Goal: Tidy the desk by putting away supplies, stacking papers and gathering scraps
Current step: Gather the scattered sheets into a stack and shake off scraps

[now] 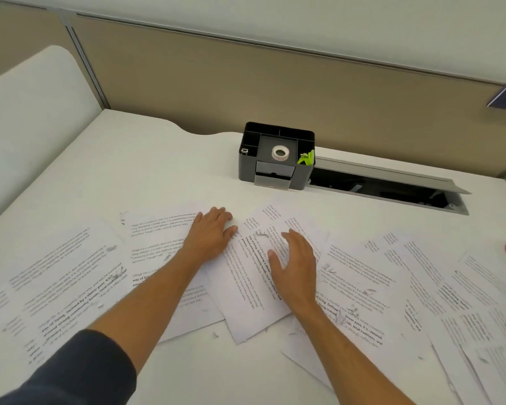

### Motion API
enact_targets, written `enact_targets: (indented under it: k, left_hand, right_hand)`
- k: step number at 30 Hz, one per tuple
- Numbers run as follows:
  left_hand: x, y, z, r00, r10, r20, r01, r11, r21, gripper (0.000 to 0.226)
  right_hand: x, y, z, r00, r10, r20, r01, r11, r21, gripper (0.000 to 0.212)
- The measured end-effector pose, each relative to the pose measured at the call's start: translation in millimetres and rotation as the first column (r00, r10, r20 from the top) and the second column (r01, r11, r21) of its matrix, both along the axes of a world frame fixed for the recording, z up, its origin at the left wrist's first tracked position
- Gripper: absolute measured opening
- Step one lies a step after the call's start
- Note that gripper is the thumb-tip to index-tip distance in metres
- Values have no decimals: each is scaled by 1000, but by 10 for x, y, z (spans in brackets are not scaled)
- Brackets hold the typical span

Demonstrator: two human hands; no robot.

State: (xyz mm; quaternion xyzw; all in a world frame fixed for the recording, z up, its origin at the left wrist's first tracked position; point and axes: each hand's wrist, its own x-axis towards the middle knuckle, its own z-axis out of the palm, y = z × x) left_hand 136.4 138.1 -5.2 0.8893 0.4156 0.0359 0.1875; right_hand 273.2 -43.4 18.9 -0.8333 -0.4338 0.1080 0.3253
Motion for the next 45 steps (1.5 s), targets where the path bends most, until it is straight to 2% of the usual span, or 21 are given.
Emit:
enact_targets:
  k: [4, 9, 13, 24, 28, 32, 34, 39, 45]
  left_hand:
    - [26, -86, 244, 994, 29, -104, -36, 997, -66, 50]
    - [-5, -360, 316, 987, 70, -145, -72, 997, -10, 79]
    - [45, -461, 364, 983, 93, -156, -101, 994, -45, 94]
    - [154, -387, 419, 967, 239, -89, -254, 934, -253, 94]
    - [164, -385, 434, 956, 284, -76, -294, 920, -259, 79]
    - [165, -382, 538, 961, 277, 2, -265, 923, -280, 39]
    - [158, -397, 615, 963, 266, 42, -239, 917, -319, 28]
    - [134, -469, 835, 962, 259, 87, -217, 918, -331, 22]
    - [5, -581, 1168, 933, 286, 219, -204, 921, -333, 19]
  right_hand:
    - [-273, -360, -116, 996, 41, 73, -39, 999, -27, 52]
    - [-452, -671, -276, 982, 144, 122, -126, 981, -151, 67]
    - [-491, -773, -420, 956, 204, 209, -160, 964, -211, 70]
    - [-477, -786, -437, 947, 220, 232, -175, 964, -200, 71]
    - [-470, -777, -459, 949, 209, 238, -169, 970, -176, 70]
    - [-467, -777, -461, 952, 212, 222, -180, 971, -157, 70]
    - [-469, -782, -457, 953, 196, 230, -170, 977, -131, 68]
    - [-456, -782, -449, 959, 175, 222, -153, 982, -113, 67]
    - [-453, -796, -438, 969, 141, 202, -116, 984, -134, 70]
